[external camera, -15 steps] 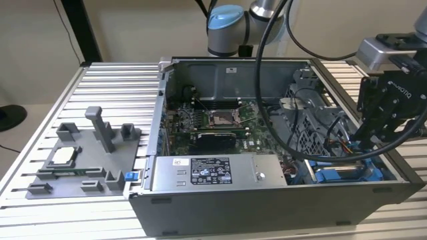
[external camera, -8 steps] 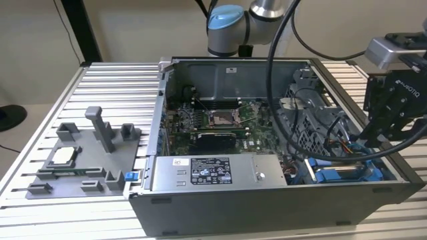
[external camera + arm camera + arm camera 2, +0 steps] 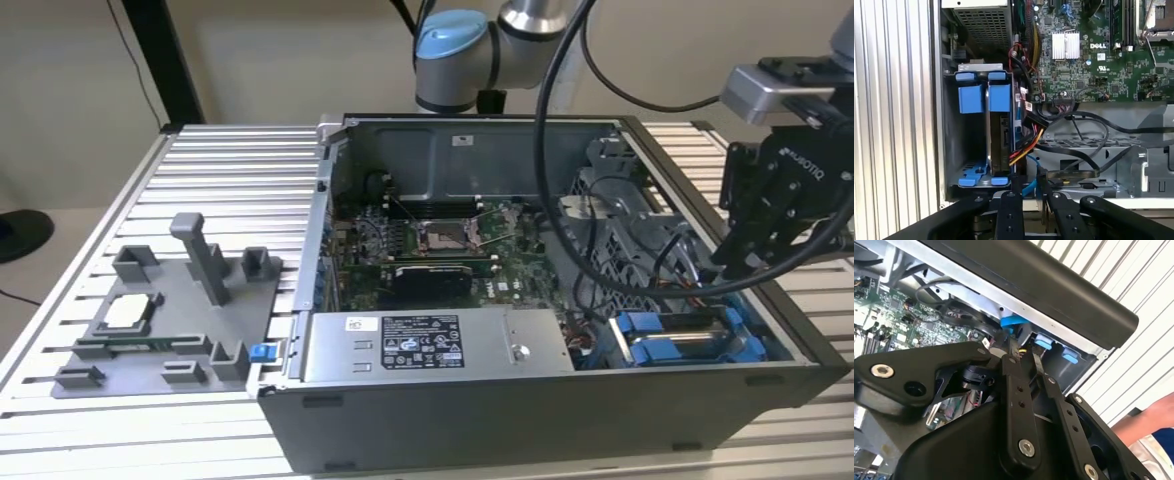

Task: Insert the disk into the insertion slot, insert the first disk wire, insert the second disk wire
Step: 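Insert the second disk wire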

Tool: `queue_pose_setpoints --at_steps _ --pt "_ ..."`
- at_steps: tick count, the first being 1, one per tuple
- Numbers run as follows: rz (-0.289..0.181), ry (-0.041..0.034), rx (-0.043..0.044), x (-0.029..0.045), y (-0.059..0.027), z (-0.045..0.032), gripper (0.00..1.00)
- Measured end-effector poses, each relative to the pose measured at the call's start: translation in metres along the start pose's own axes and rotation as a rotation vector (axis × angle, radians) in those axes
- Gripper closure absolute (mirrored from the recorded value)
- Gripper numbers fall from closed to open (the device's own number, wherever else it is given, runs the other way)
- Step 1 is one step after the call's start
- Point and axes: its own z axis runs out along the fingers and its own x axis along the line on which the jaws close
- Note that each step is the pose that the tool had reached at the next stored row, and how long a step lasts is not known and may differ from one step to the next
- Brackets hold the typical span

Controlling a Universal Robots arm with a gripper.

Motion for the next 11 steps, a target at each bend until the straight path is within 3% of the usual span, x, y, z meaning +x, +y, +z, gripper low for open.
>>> queue_pose_setpoints --at_steps 5,11 --pt "0.0 0.0025 -0.0254 -0.007 -0.0032 0.0034 0.0" --pt "-0.001 0.0039 -0.0494 -0.0107 -0.0088 0.0079 0.0"
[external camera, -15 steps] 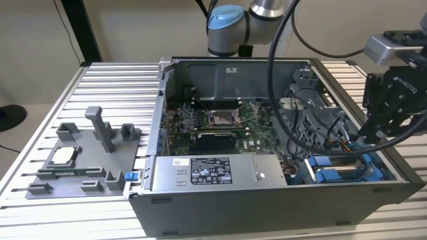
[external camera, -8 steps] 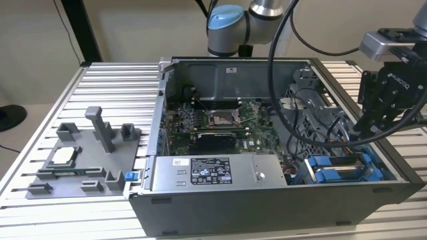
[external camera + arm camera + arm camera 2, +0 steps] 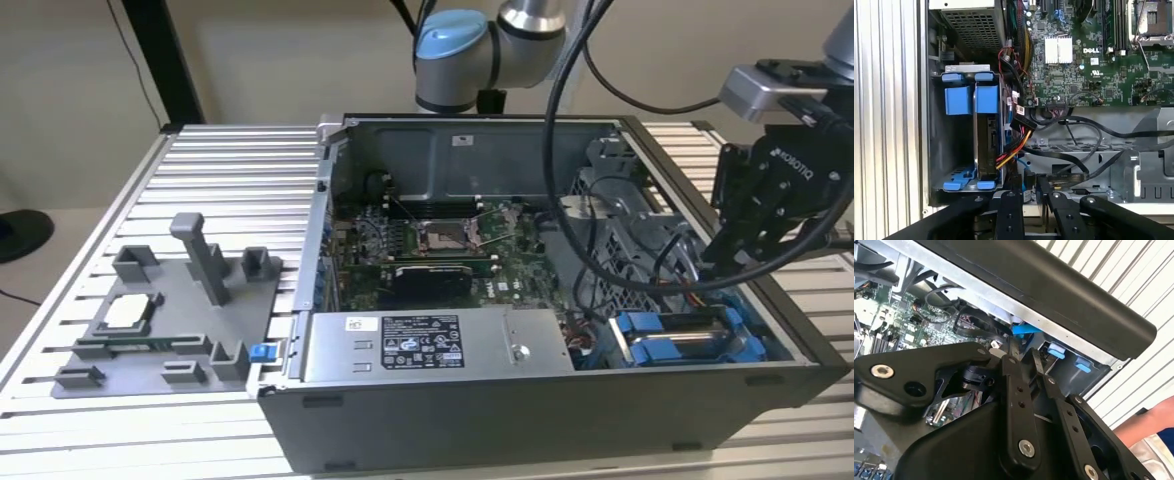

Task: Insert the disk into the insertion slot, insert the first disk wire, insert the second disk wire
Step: 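Insert the second disk wire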

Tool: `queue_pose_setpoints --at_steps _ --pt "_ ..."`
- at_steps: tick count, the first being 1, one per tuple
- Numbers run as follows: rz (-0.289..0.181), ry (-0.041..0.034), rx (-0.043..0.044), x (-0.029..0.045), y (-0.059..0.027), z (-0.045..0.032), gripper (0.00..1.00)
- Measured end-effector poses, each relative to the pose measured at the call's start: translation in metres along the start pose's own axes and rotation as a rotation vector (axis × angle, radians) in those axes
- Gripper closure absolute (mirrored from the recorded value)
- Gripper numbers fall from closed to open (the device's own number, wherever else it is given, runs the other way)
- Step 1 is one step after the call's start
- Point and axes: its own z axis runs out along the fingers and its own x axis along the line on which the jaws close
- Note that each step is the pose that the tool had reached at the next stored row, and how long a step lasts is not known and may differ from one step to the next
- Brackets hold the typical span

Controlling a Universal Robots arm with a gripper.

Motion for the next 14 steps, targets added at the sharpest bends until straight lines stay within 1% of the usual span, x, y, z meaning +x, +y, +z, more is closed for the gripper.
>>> queue_pose_setpoints --at_steps 3,5,6,10,14 --pt "0.0 0.0012 -0.0182 -0.0002 -0.0018 0.0019 0.0" --pt "0.0 0.0017 -0.0258 -0.0002 -0.0029 0.0031 0.0" --pt "0.0 0.0017 -0.0282 -0.0003 -0.0037 0.0035 0.0" --pt "0.0 0.0018 -0.0302 -0.001 -0.0071 0.0041 0.0" --pt "0.0 0.0021 -0.032 -0.0013 -0.0078 0.0055 0.0"
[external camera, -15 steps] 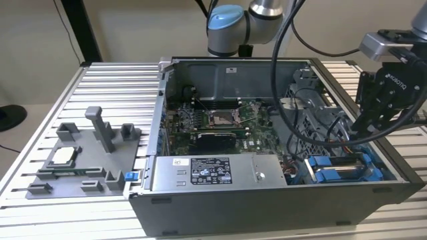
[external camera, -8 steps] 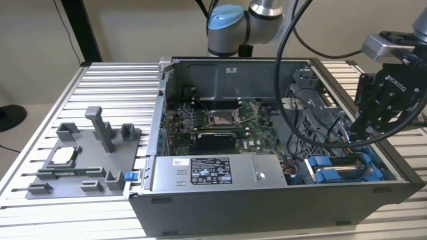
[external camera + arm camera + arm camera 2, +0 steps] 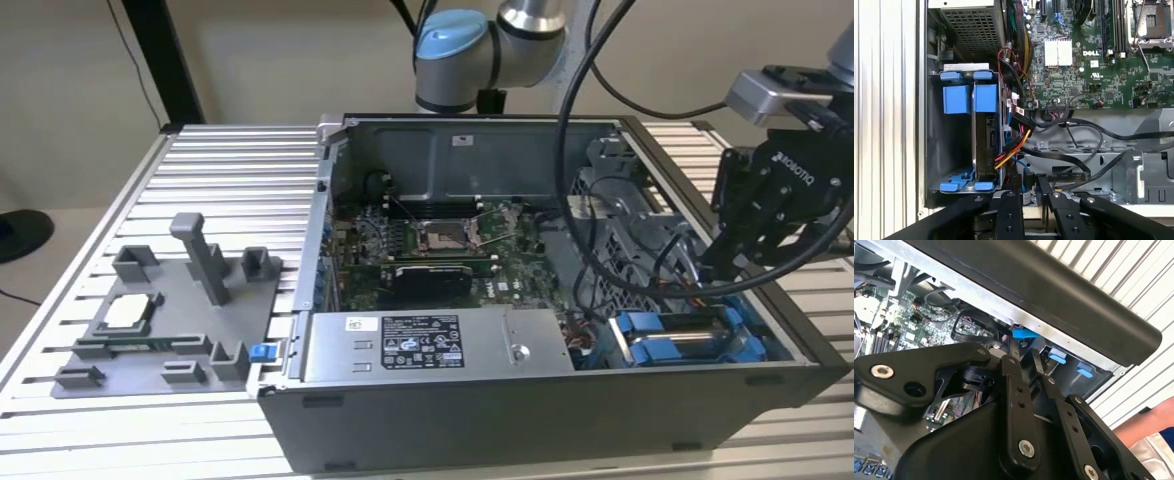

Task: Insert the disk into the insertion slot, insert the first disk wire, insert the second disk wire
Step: 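Insert the second disk wire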

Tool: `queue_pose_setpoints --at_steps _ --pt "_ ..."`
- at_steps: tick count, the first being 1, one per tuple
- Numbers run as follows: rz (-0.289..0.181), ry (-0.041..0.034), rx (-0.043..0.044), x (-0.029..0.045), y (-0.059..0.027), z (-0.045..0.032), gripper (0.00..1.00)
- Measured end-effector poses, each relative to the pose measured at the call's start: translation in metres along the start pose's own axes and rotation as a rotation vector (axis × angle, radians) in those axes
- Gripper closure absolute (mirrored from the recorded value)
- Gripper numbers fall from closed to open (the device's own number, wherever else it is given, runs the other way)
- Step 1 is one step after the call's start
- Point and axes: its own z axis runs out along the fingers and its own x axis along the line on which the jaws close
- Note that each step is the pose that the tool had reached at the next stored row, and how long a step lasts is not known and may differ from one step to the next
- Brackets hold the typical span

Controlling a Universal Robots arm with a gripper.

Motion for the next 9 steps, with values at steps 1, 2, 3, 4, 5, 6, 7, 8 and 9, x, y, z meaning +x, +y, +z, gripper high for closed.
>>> queue_pose_setpoints --at_steps 1,2,3,4,5,6,7,8,9 --pt "0.0 0.0001 -0.0005 -0.0002 -0.0001 0.0004 0.0" --pt "0.0 0.0002 -0.001 -0.0003 -0.0002 0.0008 0.0" --pt "0.0 0.0003 -0.0014 -0.0004 -0.0002 0.0012 0.0" --pt "0.0 0.0004 -0.0017 -0.0005 -0.0003 0.0016 0.0" --pt "0.0 0.0006 -0.0021 -0.0006 -0.0003 0.0019 0.0" --pt "0.0 0.0008 -0.0024 -0.0008 -0.0004 0.0023 0.0" --pt "0.0 0.001 -0.0026 -0.0009 -0.0004 0.0027 0.0" --pt "0.0 0.001 -0.0027 -0.0011 -0.0005 0.003 0.0" --pt "0.0 0.0014 -0.0027 -0.0013 -0.0005 0.0032 0.0"
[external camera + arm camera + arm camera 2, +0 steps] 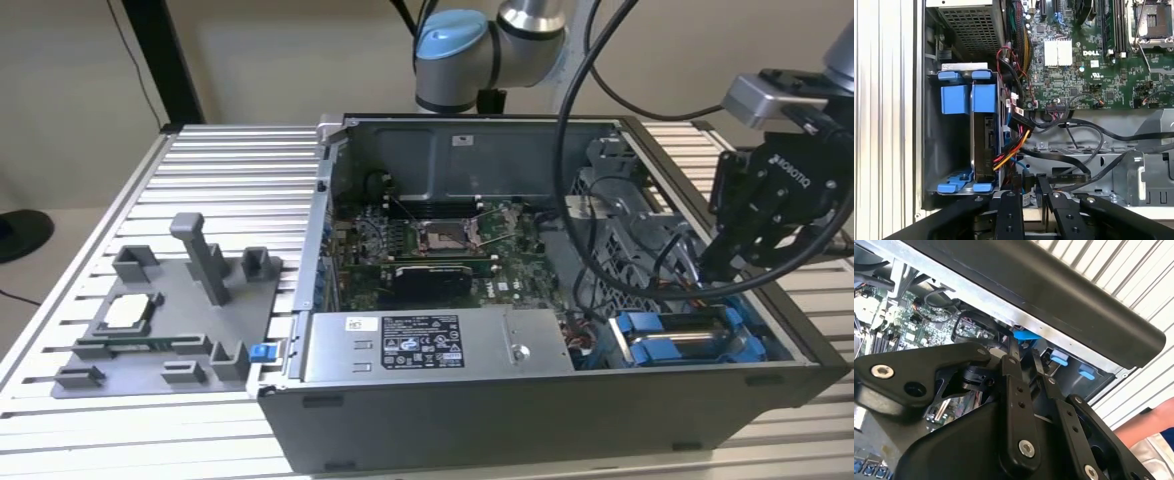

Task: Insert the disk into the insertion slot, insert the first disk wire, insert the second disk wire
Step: 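Insert the second disk wire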

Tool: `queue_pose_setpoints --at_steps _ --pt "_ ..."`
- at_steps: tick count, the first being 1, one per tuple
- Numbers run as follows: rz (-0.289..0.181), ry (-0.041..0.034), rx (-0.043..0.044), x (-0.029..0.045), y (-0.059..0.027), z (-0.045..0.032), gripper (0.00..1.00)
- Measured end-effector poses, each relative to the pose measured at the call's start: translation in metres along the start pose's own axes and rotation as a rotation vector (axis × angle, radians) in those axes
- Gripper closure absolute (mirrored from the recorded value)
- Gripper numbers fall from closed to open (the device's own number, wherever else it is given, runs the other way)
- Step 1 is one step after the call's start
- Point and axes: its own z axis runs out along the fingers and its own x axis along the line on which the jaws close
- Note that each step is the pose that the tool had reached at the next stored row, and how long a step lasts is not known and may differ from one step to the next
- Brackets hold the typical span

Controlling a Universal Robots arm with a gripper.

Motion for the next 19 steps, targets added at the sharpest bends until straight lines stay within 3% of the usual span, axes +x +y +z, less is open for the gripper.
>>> queue_pose_setpoints --at_steps 3,4,19 --pt "0.0 0.0006 0.0 -0.0005 0.0 0.0005 0.0" --pt "0.0 0.0008 0.0 -0.0005 -0.0001 0.0005 1.0" --pt "0.0 0.0006 0.0014 -0.0001 0.0029 -0.0015 1.0"
